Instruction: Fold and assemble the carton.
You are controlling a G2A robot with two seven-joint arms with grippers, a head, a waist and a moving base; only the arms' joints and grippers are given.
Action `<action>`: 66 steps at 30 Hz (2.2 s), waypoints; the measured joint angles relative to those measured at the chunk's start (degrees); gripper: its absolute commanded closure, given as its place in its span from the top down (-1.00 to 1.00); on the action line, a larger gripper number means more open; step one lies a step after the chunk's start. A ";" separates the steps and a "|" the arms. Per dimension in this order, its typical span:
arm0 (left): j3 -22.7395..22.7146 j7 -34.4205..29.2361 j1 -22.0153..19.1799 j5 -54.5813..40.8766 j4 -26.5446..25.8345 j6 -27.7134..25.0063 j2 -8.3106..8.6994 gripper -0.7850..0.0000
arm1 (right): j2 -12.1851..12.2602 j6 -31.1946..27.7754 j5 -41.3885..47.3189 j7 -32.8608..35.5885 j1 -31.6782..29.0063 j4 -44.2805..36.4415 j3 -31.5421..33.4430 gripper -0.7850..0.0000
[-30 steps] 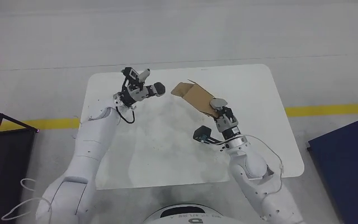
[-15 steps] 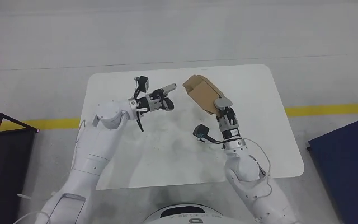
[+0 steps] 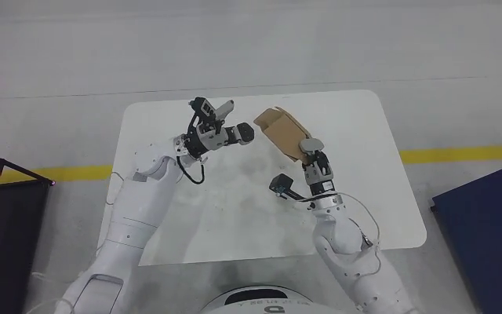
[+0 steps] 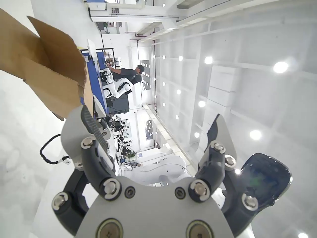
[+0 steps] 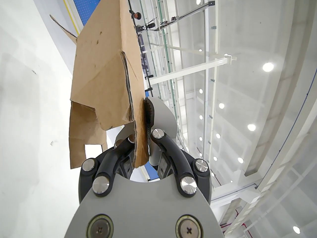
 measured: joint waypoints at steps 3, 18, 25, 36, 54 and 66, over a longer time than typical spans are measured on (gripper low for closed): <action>-0.35 2.24 0.00 3.57 -0.81 -2.54 0.55 0.73 | 0.00 -0.29 0.32 -0.45 0.05 -0.02 -0.03 -1.00; -9.45 0.18 -1.48 49.37 -1.12 -25.92 5.63 1.00 | 1.30 -7.36 -2.20 -13.76 -2.60 -4.30 4.78 -1.00; -8.96 19.95 -0.61 66.48 -4.48 -40.43 5.52 1.00 | 1.37 -10.74 -3.33 -13.31 -2.62 -5.58 5.18 -1.00; -8.03 15.27 -0.72 68.40 -8.03 -40.20 6.08 1.00 | 1.50 -12.52 1.31 -18.04 -2.01 -4.76 5.77 -1.00; 5.87 42.56 -2.17 100.98 -17.40 -51.13 16.54 -0.04 | 3.02 -24.30 25.64 -40.65 2.75 1.77 14.42 -1.00; 18.17 52.60 -11.46 106.00 -13.34 -51.14 21.81 -0.24 | 3.32 -24.60 25.86 -41.28 3.16 3.12 13.99 -1.00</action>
